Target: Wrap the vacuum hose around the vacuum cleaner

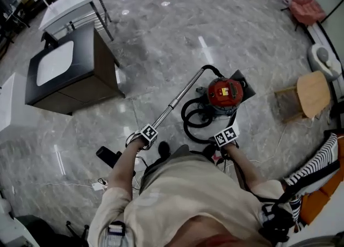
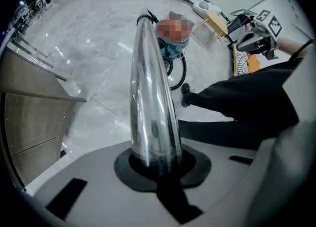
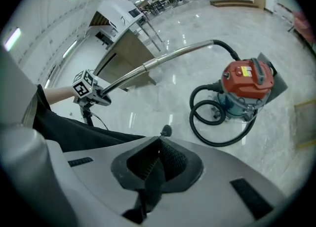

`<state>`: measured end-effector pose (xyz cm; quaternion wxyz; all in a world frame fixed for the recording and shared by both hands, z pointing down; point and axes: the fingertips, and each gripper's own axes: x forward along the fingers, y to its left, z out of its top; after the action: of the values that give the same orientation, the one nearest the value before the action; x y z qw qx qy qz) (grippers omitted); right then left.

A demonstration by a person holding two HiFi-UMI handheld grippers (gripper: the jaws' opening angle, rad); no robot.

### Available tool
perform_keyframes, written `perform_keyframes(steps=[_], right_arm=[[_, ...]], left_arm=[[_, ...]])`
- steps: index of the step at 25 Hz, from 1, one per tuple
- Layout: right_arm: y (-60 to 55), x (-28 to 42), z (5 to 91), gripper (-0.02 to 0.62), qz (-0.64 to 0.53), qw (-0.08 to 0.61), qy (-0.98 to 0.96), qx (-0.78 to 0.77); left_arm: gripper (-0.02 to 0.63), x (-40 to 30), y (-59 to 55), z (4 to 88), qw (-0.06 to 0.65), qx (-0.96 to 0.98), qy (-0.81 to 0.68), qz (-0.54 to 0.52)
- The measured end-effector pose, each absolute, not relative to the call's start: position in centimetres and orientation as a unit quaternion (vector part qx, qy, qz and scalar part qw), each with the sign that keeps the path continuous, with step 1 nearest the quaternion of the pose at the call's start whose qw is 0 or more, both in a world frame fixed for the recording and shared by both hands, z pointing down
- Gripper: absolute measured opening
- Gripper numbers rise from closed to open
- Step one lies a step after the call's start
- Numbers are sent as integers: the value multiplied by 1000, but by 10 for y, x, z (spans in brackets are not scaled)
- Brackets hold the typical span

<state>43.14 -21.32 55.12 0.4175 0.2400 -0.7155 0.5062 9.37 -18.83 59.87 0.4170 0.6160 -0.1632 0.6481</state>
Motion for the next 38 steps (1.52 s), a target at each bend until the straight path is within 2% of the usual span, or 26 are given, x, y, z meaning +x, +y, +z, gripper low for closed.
perform_keyframes(steps=[3,9,13,16,22,27,38], right_arm=[[-218,390,531,6,479,423,-733,232],[-227,337,499,6,504,380,-734,252],[-236,325,509,6,484,423,-729,236],[-236,335,517,6,456,461,-729,219],[-213,372,542,6,510,426,-714,222],[-204,409,567,6,542,417,-694,225],[-252,392,577,6,504,486,-688,194]], left_arm=[[29,94,-207,595,418,628,-158,637],[29,73,-217,622,419,636,-135,634],[29,62,-220,621,426,631,-139,633],[29,61,-213,631,438,627,-146,627],[29,69,-203,619,461,611,-138,629],[29,81,-227,615,432,608,-139,652],[29,28,-271,638,406,593,-142,681]])
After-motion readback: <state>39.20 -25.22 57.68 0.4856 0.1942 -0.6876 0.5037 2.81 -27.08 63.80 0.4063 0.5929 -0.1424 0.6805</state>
